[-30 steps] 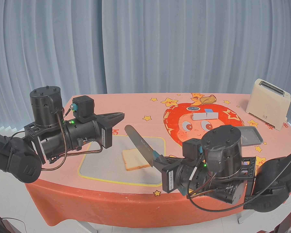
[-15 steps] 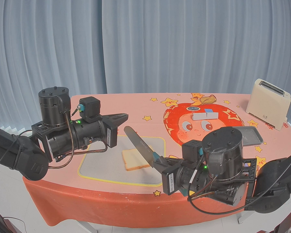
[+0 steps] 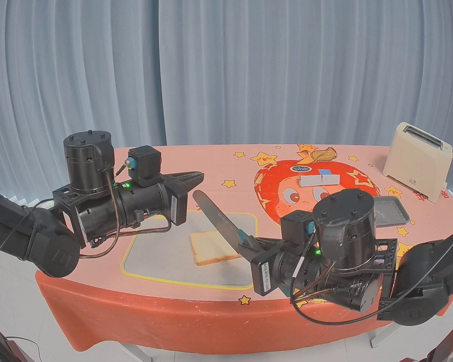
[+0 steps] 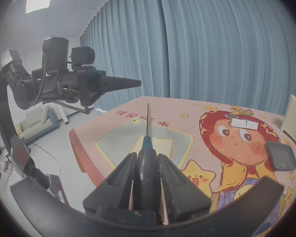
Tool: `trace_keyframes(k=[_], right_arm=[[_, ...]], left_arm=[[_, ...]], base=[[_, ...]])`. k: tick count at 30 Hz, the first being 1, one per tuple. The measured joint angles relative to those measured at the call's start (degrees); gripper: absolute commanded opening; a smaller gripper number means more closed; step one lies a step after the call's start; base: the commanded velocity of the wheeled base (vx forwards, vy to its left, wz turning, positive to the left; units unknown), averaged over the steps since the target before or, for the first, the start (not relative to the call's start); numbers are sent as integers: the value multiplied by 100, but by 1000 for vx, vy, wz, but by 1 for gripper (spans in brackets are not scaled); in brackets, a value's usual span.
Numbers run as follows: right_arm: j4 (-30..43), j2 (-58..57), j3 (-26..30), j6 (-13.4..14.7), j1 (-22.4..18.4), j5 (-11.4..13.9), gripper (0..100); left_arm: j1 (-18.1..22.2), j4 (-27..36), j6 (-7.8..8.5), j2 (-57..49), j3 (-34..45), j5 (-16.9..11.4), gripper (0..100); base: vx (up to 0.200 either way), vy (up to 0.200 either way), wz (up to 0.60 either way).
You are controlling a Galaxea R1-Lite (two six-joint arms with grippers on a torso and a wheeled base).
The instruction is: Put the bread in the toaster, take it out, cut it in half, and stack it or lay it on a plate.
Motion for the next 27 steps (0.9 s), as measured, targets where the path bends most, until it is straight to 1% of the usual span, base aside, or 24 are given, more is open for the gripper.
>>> trace_keyframes(k=[7,12,17,27], right_arm=[[9,61,0,-9,17,-5,0],[7,79,48,-24,30,-13,0],[5,102,138,-128,83,-49,0],[-9,171,152,-148,91,-65,0]], left_arm=[[-72,0,195,112,-26,-18,0],[-121,-2,239,212,5,-5,0],[-254,-4,246,272,121,2,0],[-286,-6,268,412,236,15,0]], base=[[0,0,0],[0,0,0],[0,0,0],[0,0,0]])
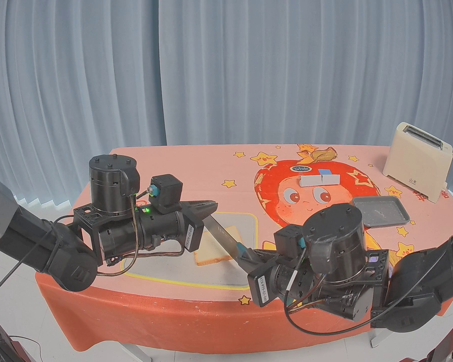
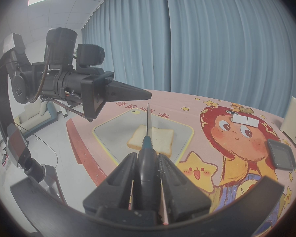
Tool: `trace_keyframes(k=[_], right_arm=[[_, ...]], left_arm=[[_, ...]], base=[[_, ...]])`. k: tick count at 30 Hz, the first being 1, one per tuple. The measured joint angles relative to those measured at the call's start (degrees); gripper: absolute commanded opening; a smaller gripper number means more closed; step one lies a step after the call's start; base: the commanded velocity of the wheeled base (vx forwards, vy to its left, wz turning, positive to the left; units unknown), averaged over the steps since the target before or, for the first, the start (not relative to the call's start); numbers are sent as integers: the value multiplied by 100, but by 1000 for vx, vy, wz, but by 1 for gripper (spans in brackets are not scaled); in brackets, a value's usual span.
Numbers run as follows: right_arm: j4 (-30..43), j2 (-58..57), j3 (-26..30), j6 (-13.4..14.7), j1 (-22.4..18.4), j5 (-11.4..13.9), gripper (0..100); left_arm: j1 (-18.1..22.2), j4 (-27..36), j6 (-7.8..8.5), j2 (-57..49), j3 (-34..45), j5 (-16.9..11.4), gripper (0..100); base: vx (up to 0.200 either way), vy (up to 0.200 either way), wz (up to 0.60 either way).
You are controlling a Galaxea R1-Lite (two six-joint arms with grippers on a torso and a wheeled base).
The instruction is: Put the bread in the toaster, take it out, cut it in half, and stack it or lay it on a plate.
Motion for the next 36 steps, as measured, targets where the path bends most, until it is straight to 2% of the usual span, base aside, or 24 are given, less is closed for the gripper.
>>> trace_keyframes(k=[13,21,36], right_arm=[[-2,17,0,5,9,0,0],[-27,66,7,9,6,-2,0],[-16,133,7,13,-13,-4,0]], left_arm=[[-13,-27,-20,260,5,134,0],[-6,-558,-52,588,-80,227,0],[-4,-618,-66,808,-24,232,0]], base=[[0,0,0],[0,0,0],[0,0,0]])
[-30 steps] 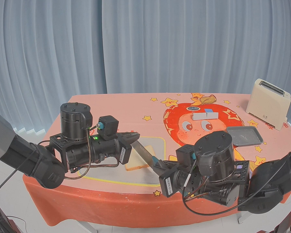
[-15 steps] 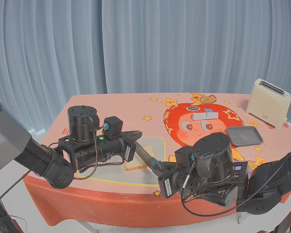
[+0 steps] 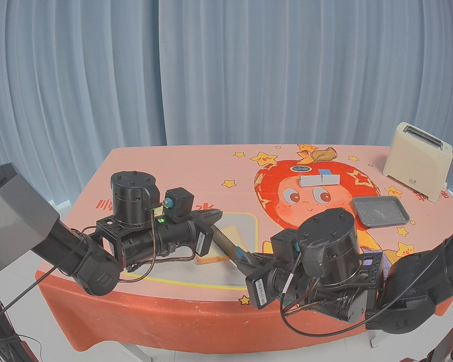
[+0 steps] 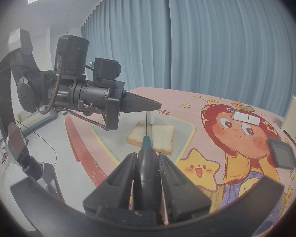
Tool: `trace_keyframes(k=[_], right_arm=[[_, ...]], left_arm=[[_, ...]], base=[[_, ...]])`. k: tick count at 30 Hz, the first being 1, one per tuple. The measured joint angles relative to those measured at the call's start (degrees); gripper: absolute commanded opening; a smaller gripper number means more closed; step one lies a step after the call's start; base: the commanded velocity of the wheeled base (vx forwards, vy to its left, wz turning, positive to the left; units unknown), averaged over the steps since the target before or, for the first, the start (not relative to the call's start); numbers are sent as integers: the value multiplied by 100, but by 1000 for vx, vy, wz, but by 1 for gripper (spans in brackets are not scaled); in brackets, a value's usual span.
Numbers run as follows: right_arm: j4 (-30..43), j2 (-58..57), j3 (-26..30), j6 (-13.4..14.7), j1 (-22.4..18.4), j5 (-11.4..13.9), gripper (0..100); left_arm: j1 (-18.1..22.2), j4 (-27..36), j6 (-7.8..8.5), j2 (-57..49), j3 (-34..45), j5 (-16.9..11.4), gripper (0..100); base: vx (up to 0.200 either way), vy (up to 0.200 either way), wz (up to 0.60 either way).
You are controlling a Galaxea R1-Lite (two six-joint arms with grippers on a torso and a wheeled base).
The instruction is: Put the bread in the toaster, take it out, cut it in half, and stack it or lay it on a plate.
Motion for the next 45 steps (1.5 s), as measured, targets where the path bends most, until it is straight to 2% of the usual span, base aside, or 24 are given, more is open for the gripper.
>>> trace_keyframes(k=[9,22,29,45], right_arm=[[11,2,4,0,16,-2,0],[-6,11,1,6,-13,4,0],[-17,2,-13,16,-44,1,0],[-22,68,1,27,-50,-2,0]], left_arm=[[1,-338,-9,245,-6,1,0],[6,-332,-18,354,30,4,0],[9,-378,-110,458,-11,9,0],[-10,-288,-117,477,-199,52,0]], base=[[0,0,0],[0,0,0],[0,0,0],[0,0,0]])
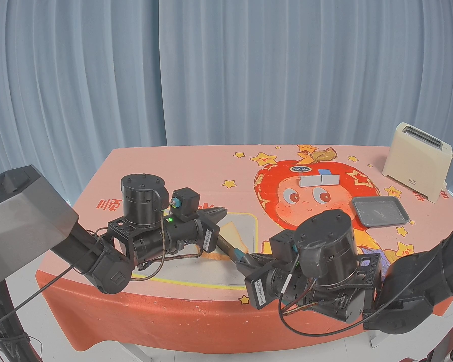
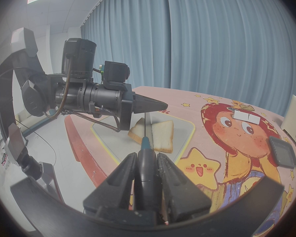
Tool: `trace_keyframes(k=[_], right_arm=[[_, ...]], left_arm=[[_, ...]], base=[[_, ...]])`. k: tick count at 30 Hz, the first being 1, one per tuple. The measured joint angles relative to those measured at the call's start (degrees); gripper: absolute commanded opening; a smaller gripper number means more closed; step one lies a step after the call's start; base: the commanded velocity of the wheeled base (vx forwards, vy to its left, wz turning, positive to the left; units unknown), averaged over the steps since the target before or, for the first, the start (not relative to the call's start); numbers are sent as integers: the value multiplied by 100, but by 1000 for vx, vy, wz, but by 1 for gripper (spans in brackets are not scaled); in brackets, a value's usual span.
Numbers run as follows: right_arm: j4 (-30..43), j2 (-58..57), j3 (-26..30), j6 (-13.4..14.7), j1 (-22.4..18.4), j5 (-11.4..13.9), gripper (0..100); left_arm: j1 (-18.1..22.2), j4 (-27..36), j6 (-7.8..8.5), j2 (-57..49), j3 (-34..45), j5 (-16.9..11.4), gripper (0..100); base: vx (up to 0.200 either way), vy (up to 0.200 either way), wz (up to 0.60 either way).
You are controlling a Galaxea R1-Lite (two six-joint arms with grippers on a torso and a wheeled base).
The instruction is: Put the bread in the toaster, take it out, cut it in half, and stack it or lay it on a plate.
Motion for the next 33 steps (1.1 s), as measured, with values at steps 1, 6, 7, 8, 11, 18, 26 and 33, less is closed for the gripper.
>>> trace_keyframes(k=[1,6,7,8,11,18,26,33], right_arm=[[0,0,0,1,-2,0,0],[5,-11,-4,11,-5,0,0],[7,-13,-4,12,-5,0,0],[5,-13,-6,15,-5,0,0],[10,-17,-6,17,-6,-5,0],[11,-24,-9,20,-5,-2,0],[11,-24,-20,39,-2,0,0],[11,-24,-44,55,-13,6,0]], left_arm=[[0,5,0,-2,-15,0,0],[0,9,-4,-7,-130,13,0],[0,11,-6,-9,-157,35,0],[2,6,-11,-20,-179,60,0],[29,-82,-35,-110,-236,107,0],[55,-139,-126,-441,-83,127,0],[90,-329,-126,-540,300,127,0],[112,-633,-129,-542,575,118,0]], base=[[0,0,0],[0,0,0],[0,0,0],[0,0,0],[0,0,0],[0,0,0],[0,0,0],[0,0,0]])
